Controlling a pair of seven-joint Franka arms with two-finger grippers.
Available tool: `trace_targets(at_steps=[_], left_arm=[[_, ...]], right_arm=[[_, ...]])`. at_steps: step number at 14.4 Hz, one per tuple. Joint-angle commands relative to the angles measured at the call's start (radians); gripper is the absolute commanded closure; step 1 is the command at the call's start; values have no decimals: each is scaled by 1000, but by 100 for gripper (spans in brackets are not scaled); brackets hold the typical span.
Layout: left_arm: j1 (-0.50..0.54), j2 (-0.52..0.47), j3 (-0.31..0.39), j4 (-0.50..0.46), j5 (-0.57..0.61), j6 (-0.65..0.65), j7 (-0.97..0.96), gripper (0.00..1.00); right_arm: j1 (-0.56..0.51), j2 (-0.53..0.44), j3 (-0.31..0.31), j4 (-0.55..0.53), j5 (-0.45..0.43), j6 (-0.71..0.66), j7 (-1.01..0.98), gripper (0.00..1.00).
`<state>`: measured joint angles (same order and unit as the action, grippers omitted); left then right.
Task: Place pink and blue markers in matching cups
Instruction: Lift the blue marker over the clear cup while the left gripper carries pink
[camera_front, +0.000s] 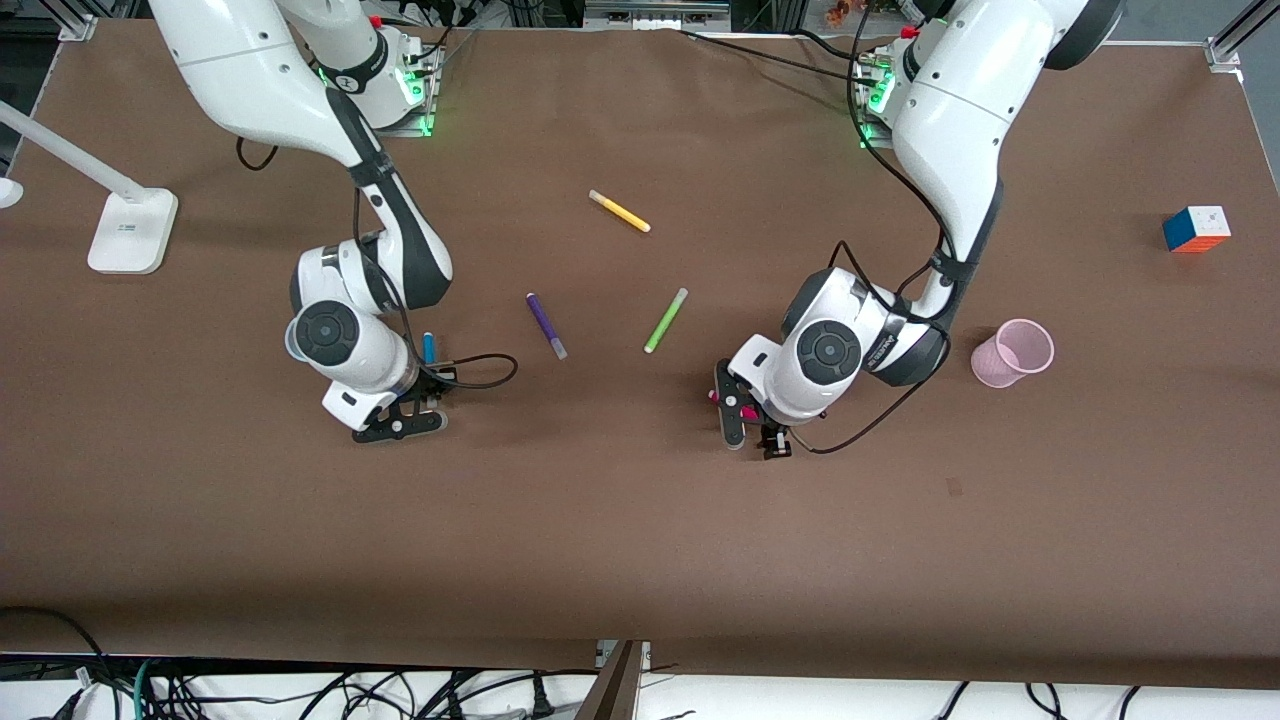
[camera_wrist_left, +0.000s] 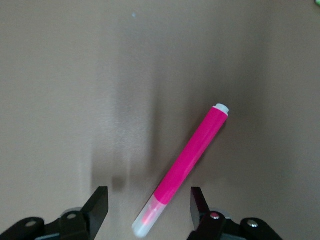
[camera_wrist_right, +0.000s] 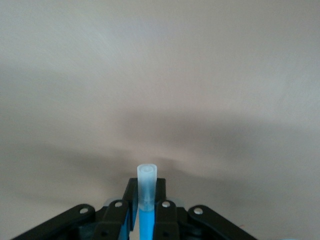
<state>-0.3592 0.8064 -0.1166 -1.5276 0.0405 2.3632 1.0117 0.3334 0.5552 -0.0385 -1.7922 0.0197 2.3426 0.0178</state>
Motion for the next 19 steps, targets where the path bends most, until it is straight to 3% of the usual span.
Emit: trace_targets(at_steps=[1, 4, 5, 9, 13, 16, 19], left_arm=[[-1, -18, -3, -45, 24, 33, 45, 45], [2, -16, -3, -45, 22, 31, 61, 95], [2, -16, -3, -46, 22, 30, 61, 100], [26, -61, 6, -39, 19, -46, 51, 100], [144, -180, 8, 16, 18, -357, 45, 100], [206, -257, 34, 18, 21, -589, 47, 100], [226, -337, 92, 20, 80, -786, 47, 100]], right_arm=[[1, -118, -1, -18, 5, -32, -204, 100], [-5, -214, -4, -18, 17, -150, -416, 100], [-7, -247, -12, -18, 52, -205, -532, 100], [-11, -290, -127, -19, 235, -391, -1118, 100], [-30, -258, -247, -27, 452, -506, -1511, 100], [-120, -200, -247, -30, 574, -575, -1728, 100], [-175, -166, -247, -33, 611, -634, -1835, 100]])
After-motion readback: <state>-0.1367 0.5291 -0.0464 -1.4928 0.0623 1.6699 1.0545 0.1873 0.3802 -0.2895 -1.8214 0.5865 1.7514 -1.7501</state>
